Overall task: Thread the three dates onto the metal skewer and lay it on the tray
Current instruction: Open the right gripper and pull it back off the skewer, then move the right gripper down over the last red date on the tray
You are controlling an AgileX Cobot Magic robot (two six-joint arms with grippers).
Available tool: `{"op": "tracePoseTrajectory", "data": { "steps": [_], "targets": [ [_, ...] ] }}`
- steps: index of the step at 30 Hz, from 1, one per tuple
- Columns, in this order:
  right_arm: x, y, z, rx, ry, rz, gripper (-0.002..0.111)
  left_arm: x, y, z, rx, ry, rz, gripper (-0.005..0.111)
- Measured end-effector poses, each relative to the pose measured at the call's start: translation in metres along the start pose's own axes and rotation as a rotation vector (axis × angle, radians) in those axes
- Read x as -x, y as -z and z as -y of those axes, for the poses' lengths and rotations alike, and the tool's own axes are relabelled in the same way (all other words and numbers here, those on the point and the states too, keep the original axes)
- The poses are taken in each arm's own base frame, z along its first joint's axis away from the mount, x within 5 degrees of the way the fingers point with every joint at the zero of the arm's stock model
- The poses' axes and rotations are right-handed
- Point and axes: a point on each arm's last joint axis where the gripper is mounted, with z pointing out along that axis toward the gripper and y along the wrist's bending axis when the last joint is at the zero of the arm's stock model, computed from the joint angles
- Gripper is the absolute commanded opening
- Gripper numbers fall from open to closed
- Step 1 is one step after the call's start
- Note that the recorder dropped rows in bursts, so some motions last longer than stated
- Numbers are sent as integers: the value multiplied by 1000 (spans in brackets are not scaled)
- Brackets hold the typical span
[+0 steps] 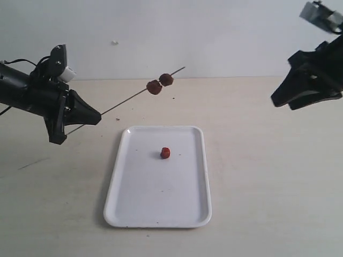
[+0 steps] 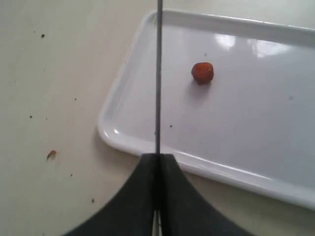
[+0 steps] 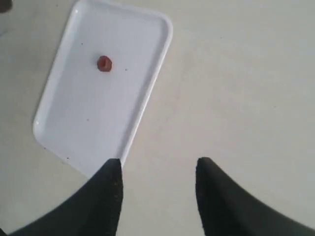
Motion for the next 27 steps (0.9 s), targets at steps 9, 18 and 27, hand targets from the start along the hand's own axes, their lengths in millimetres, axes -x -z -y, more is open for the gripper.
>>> {"op": "tracePoseTrajectory", "data": {
  "steps": [9,18,27],
  "targets": [
    [23,-100,-25,-13,89,25,53,-16,17,-11,49,59,9,0],
    [31,-146,-59,-104,374,131,53,-14,17,-12,55,73,29,0],
    [27,-189,-74,-194,502,158,53,-14,17,-12,56,75,31,0]
  ]
}}
